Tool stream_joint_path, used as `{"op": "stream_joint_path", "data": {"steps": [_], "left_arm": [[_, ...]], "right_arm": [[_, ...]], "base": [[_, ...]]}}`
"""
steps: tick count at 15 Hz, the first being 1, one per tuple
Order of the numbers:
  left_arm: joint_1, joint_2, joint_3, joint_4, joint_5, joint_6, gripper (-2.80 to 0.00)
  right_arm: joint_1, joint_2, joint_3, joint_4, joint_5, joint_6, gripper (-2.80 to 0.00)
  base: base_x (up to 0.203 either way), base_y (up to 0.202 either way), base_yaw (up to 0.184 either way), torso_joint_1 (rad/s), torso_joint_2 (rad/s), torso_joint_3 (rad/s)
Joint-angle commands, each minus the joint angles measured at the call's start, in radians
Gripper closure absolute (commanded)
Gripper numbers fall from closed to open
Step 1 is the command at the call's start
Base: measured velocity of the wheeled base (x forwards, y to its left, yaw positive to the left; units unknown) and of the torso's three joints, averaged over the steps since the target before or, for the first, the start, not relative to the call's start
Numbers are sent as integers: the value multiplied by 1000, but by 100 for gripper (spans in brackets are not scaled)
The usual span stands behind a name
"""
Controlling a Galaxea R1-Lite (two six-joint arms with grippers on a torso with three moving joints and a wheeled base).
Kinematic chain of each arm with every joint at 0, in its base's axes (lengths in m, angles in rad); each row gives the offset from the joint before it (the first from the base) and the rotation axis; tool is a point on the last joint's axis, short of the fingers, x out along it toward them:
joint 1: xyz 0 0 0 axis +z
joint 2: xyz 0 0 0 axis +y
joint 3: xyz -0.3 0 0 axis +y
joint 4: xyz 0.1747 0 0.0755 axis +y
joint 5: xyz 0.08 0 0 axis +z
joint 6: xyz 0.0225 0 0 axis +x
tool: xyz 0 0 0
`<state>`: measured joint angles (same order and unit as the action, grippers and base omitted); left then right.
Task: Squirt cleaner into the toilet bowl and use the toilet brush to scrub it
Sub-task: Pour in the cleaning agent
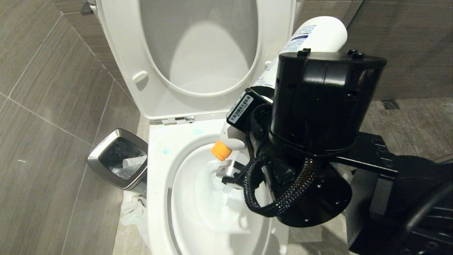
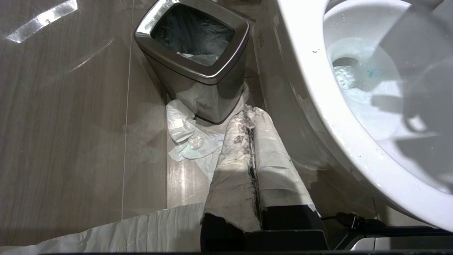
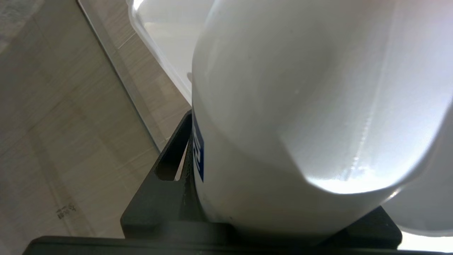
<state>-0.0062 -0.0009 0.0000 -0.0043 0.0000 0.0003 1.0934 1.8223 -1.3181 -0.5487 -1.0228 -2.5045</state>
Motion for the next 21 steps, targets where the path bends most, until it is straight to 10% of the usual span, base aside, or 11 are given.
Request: {"op": "stream_joint_path", "data": {"steps": [1,21], "left_arm": [[0,1,0,0,0,0,0],[0,1,0,0,0,0,0]], "right_arm": [[0,14,-1,-5,-12,-13,0],[14,101,-7,-185,-33,-11,0]], "base": [[0,0,0,0,0,0],[0,0,0,0,0,0]]}}
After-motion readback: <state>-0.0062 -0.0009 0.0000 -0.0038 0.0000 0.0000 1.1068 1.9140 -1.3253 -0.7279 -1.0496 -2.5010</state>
